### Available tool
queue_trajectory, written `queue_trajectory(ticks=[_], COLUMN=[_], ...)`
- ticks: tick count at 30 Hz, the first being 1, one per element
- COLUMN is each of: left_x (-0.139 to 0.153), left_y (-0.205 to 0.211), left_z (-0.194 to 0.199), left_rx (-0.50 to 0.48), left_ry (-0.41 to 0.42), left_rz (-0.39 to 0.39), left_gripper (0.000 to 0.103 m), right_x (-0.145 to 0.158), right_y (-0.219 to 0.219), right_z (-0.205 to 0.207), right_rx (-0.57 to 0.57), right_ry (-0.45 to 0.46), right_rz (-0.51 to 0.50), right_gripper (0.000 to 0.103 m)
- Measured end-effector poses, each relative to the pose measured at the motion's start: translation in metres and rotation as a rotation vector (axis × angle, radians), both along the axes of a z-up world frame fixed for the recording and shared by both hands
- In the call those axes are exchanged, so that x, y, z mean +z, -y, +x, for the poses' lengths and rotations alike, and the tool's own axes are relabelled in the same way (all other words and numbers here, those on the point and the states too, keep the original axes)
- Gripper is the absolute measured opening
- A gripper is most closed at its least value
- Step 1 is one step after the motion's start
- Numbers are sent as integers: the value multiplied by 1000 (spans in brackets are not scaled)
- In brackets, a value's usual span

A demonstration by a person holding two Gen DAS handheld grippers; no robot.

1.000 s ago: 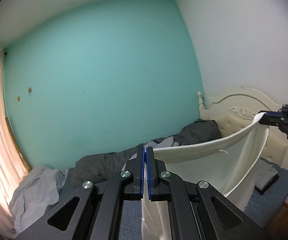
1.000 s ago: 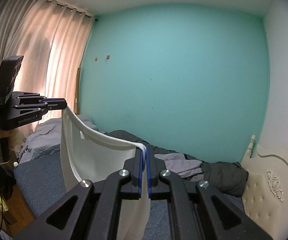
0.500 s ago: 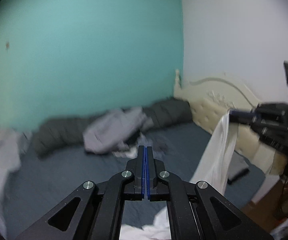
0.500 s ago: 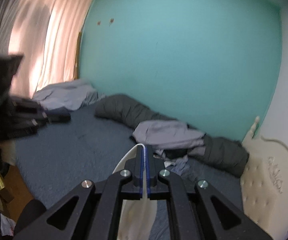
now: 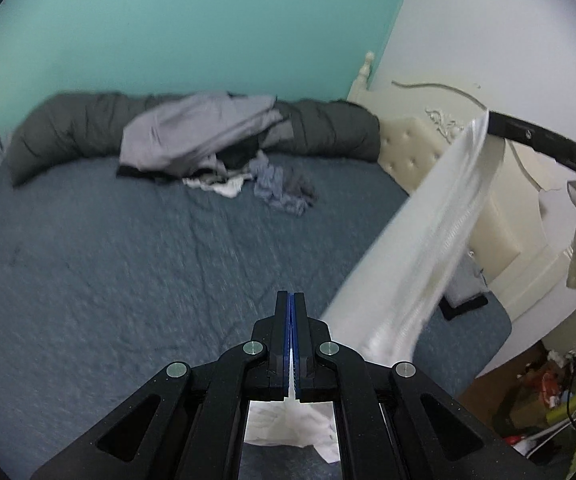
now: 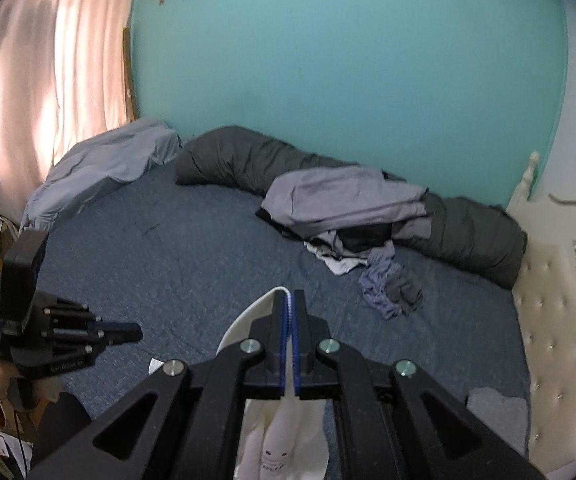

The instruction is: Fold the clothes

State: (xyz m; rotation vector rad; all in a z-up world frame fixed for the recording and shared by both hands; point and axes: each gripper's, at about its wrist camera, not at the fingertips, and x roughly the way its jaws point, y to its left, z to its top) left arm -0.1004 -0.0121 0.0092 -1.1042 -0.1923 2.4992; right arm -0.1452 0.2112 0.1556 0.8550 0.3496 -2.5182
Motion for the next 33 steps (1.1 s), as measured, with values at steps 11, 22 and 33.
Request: queue_trajectory(ticks=[11, 22, 33], left_x=[-78, -113, -99], left_y=[-39, -59, -49], left_z=[-41, -69, -70], left_rx=[-108, -155, -116], left_ry=[73, 93, 30], left_rz=[-30, -48, -43], left_gripper=[21, 35, 4], right_x=[-41, -43, -41], right_y=[18, 17, 0], right_z=[-30, -25, -13], right_rx=[66, 106, 115], right_ry=[48, 36, 10], right_rz=[16, 22, 22], right_gripper=[2, 2, 2])
